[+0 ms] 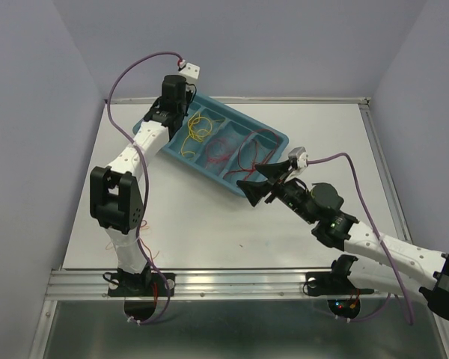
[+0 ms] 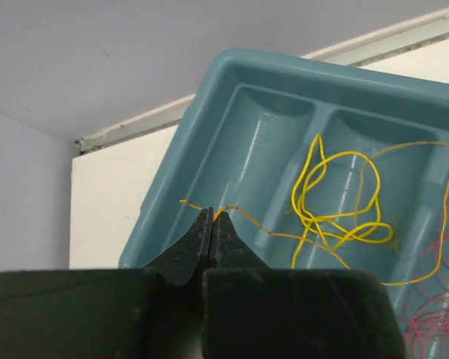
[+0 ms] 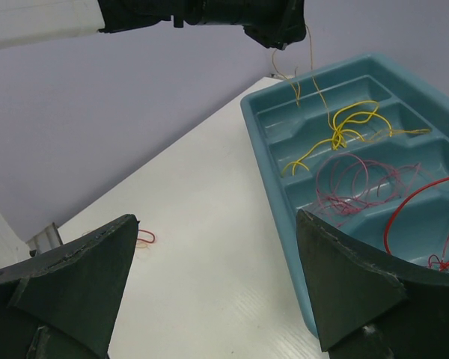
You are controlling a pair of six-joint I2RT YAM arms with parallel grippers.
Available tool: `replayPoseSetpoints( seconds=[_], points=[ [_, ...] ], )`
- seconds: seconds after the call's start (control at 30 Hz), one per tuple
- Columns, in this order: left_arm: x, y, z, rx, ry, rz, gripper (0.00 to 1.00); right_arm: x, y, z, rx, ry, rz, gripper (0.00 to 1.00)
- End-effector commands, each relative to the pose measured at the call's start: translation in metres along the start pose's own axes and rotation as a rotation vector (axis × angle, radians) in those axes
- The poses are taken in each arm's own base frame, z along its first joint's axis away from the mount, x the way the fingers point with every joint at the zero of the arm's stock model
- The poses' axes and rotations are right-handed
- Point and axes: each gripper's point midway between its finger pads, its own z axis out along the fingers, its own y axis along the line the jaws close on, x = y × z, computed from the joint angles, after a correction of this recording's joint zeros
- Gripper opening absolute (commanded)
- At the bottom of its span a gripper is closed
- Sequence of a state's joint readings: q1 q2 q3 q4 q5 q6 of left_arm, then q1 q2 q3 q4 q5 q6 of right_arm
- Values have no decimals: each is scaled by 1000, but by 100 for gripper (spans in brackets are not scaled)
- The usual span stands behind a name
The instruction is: Untangle the cables
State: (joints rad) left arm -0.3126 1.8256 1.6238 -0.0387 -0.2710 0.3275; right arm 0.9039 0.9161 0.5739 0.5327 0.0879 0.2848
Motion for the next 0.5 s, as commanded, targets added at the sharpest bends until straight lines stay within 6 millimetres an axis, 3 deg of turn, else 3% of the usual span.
replayPoseSetpoints(
  seconds=[0.0, 0.17, 0.27, 0.3, 0.47],
  points=[
    [-37, 10, -34, 16, -57, -168, 0, -3, -7, 5, 39, -32, 10, 91],
    [-33, 16, -36, -62, -20, -372, 0, -4, -6, 3, 33, -33, 13, 91],
    [-19, 22, -29, -162, 39, -482, 0, -8, -7, 1, 39, -46, 14, 91],
    [-4, 25, -26, -226, 86, -525, 0, -8, -6, 1, 38, -46, 15, 91],
    [5, 48, -29, -430, 102, -648, 0, -7, -6, 1, 34, -45, 18, 93]
  ],
)
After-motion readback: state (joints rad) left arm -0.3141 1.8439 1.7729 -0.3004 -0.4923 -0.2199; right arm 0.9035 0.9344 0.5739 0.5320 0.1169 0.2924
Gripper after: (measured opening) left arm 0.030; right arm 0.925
